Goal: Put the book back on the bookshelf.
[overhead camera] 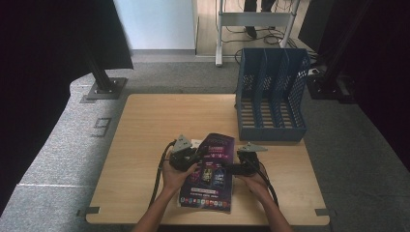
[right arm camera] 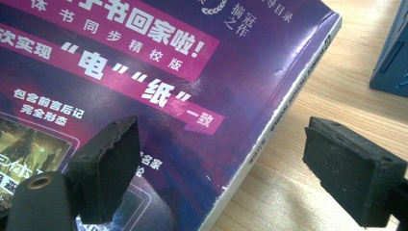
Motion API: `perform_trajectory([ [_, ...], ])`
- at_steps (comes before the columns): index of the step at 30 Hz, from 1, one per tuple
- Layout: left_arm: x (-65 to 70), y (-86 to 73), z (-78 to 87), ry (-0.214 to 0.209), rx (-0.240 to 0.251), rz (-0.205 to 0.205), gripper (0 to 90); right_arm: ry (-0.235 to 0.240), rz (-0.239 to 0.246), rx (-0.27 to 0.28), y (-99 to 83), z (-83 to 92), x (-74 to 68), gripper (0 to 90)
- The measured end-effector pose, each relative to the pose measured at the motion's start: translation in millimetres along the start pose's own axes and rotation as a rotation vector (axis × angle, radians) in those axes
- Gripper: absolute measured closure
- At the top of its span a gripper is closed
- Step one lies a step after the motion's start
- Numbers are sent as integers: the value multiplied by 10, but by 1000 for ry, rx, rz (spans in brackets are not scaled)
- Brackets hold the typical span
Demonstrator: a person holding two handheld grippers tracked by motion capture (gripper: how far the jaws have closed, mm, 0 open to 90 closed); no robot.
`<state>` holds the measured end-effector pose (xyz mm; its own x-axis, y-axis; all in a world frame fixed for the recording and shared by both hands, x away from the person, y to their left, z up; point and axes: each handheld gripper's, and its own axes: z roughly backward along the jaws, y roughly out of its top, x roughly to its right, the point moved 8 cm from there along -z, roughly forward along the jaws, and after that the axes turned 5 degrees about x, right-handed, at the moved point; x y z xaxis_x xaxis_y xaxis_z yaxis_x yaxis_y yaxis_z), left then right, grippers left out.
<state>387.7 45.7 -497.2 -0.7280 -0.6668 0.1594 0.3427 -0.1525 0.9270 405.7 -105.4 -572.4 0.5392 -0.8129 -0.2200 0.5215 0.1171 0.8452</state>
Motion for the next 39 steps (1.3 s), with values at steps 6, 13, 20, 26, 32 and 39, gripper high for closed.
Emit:
perform_trajectory([
  [6,-1,3,11,-1,5,-2,867,3,-12,-3,-3,-6,20,100],
  [13,-2,9,23,0,8,-1,867,4,-14,-8,-8,5,19,95],
  [20,-9,17,33,-1,13,6,867,0,-11,-16,-14,21,24,87],
  [26,-19,24,39,0,16,11,867,-3,-13,-23,-19,25,41,75],
  [32,-14,27,34,-3,21,10,867,21,-27,-22,-15,-3,33,80],
  [39,-8,21,11,-10,22,17,867,75,-15,-26,6,-55,-69,141],
])
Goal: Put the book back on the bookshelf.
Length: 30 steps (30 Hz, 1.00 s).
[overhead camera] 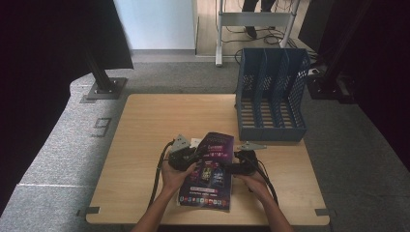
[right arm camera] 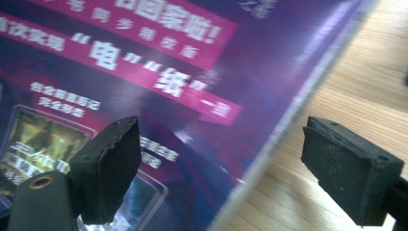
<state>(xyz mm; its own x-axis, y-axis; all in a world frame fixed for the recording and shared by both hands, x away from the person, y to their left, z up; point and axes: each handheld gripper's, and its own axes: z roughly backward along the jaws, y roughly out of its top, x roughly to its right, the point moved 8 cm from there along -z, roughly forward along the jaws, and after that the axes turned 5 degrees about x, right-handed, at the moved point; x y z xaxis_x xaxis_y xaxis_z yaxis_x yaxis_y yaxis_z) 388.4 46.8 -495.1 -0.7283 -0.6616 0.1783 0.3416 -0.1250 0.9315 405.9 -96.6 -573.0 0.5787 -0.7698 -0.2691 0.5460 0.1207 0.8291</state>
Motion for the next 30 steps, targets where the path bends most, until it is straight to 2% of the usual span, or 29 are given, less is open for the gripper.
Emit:
perform_trajectory([
  [1,2,-1,-5,-2,0,1,867,22,5,3,10,-11,-38,157],
  [6,0,-1,-13,-4,3,6,867,16,-12,13,16,3,-26,193],
  [19,-37,-15,-38,-4,-1,17,867,0,-16,48,67,106,0,296],
  [24,-33,-16,-40,-1,0,10,867,-4,-12,81,113,160,-11,368],
  [30,-17,-7,-34,-5,7,1,866,-4,-10,88,133,185,-5,408],
])
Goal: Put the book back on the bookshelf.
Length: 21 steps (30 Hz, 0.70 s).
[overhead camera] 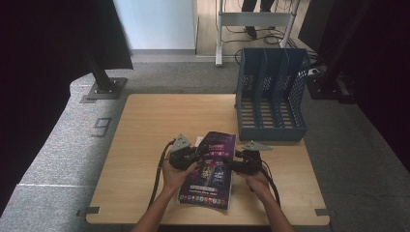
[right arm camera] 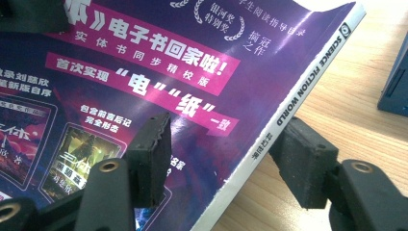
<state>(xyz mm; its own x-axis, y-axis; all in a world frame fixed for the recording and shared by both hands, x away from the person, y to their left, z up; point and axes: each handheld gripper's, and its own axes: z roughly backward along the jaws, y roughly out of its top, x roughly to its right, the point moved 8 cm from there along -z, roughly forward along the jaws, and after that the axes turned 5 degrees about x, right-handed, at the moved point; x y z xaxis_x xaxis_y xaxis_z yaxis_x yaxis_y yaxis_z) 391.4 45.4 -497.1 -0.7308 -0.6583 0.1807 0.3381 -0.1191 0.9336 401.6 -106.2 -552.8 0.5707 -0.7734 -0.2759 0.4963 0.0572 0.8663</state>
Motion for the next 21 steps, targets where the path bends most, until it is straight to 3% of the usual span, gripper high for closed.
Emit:
perform_trajectory([
  [21,25,24,18,-11,25,-10,866,34,-5,8,4,-9,-18,555],
])
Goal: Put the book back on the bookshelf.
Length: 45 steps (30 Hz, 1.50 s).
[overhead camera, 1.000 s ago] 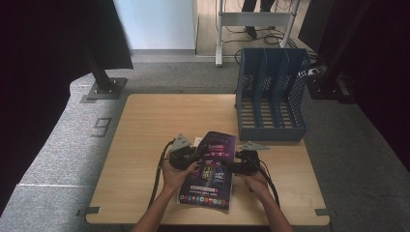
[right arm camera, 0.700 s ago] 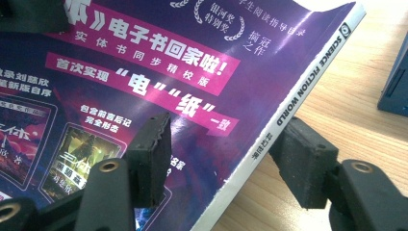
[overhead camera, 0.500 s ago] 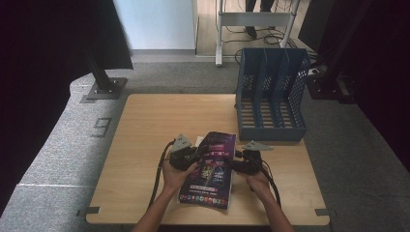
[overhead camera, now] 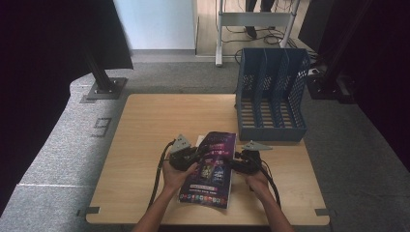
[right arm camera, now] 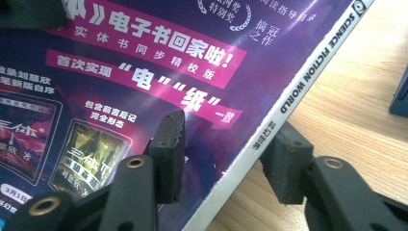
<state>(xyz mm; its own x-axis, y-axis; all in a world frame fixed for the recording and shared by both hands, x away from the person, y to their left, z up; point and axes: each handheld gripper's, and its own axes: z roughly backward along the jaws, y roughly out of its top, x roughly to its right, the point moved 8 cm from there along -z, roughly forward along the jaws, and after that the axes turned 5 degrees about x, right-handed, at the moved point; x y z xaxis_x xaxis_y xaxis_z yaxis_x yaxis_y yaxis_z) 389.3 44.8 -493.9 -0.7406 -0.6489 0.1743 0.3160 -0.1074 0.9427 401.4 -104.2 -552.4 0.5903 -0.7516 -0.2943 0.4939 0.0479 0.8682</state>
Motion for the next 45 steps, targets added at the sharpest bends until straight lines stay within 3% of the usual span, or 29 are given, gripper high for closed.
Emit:
perform_trajectory([
  [15,-46,35,43,3,18,12,865,29,7,61,86,102,-42,666],
  [38,-125,123,83,8,59,42,862,10,107,160,271,279,-151,717],
  [45,-116,194,86,6,69,34,862,9,130,201,353,353,-179,733],
])
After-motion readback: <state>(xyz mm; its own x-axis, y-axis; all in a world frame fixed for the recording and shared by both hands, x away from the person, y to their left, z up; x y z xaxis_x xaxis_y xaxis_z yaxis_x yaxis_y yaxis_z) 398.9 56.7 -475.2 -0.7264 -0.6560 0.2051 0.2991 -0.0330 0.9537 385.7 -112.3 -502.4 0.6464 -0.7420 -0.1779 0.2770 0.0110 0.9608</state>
